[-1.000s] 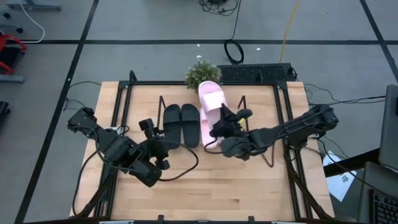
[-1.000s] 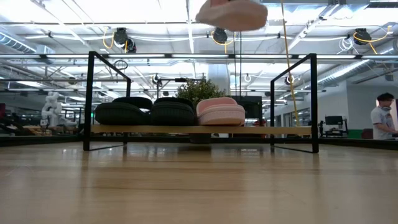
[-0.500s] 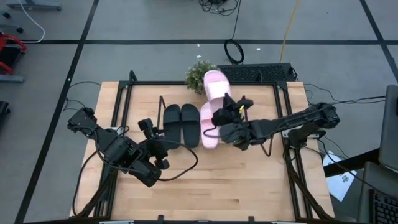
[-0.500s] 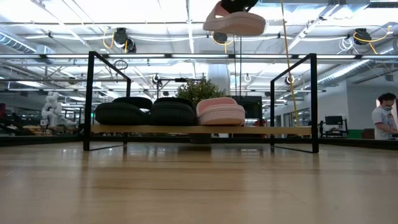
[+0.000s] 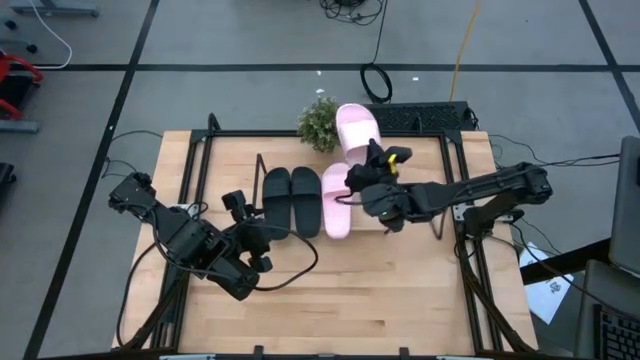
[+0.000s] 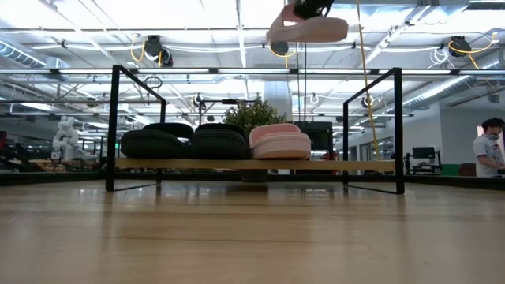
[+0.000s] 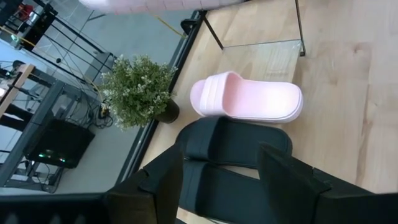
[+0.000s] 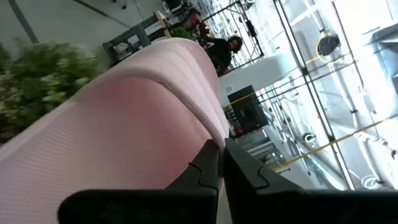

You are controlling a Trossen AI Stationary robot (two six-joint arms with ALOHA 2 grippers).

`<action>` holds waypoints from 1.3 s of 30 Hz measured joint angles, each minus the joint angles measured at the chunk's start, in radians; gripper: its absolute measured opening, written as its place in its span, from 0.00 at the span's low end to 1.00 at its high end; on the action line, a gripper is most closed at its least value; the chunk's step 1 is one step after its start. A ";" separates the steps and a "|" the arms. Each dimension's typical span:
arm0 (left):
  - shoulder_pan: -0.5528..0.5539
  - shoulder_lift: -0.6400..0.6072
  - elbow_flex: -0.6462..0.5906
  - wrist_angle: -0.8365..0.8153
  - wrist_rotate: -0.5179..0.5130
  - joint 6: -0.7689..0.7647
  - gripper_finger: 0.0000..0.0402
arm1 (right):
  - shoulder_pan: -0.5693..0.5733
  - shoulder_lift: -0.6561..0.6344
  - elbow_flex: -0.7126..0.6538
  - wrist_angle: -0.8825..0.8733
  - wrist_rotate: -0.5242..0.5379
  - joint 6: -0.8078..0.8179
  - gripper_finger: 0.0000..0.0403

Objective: Pick and place slides into the shelf
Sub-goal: Put the pink slide on the shelf

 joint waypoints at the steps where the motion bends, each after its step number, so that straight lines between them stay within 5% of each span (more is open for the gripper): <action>1: 0.000 0.000 0.000 0.000 0.000 0.002 0.50 | 0.000 -0.016 0.000 0.012 0.002 -0.013 0.00; 15: 0.048 0.000 0.000 0.001 -0.004 0.034 0.50 | 0.027 -0.367 0.000 0.238 0.001 -0.147 0.00; 24: 0.097 0.000 0.000 0.001 -0.003 0.049 0.50 | 0.028 -0.397 0.001 0.364 -0.395 -0.183 0.00; 30: 0.125 0.000 0.000 0.006 0.000 0.060 0.50 | 0.015 -0.319 0.001 0.467 -0.171 -0.276 0.00; 39: 0.157 0.000 0.000 0.009 0.003 0.056 0.50 | 0.002 -0.278 0.001 0.464 -0.128 -0.242 0.00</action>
